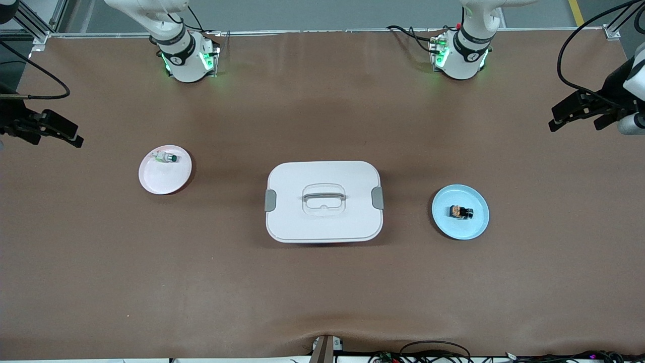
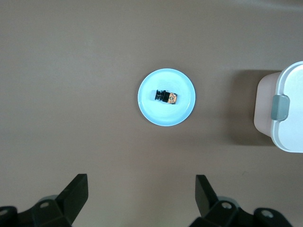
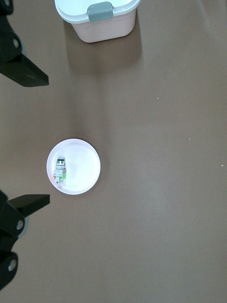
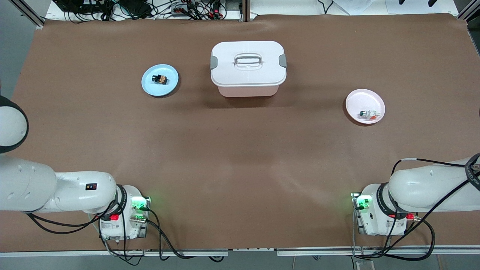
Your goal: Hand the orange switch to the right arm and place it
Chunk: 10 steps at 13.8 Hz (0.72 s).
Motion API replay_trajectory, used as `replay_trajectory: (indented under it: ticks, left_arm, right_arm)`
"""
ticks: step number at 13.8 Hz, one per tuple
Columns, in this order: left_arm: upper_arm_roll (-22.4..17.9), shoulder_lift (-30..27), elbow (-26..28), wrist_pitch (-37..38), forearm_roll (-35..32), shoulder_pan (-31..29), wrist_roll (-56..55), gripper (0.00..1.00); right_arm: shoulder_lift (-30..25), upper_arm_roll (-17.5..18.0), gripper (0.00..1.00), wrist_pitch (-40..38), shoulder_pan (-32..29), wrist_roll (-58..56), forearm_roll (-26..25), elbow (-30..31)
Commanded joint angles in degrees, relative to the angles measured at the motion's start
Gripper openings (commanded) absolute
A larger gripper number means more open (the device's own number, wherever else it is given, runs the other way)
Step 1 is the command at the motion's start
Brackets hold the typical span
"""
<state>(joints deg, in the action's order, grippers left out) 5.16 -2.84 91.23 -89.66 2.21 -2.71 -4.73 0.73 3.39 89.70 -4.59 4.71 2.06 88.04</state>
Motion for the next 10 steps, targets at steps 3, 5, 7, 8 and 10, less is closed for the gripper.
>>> replay_trajectory:
  ticks: [3, 5, 7, 8, 10]
  left_arm:
    - [0.5, 0.6, -1.3, 1.2, -0.3, -0.6, 1.0, 1.00]
    - [0.5, 0.6, -1.3, 1.2, -0.2, -0.6, 0.8, 1.00]
    - [0.4, 1.1, -1.3, 1.2, -0.2, -0.7, 0.5, 1.00]
    - [0.4, 1.1, -1.3, 1.2, -0.2, -0.6, 0.3, 1.00]
    - [0.4, 1.2, -1.4, 1.2, -0.2, -0.6, 0.3, 1.00]
  right_arm:
    - [-0.8, 0.3, 1.00, 0.2, -0.7, 0.2, 0.6, 0.4]
    - [-0.8, 0.3, 1.00, -0.2, -0.5, 0.2, 0.7, 0.4]
    - [-0.8, 0.3, 1.00, -0.1, -0.5, 0.2, 0.7, 0.5]
    - [-0.8, 0.3, 1.00, -0.1, -0.6, 0.2, 0.7, 0.5]
    - [-0.8, 0.3, 1.00, 0.0, -0.7, 0.2, 0.7, 0.5]
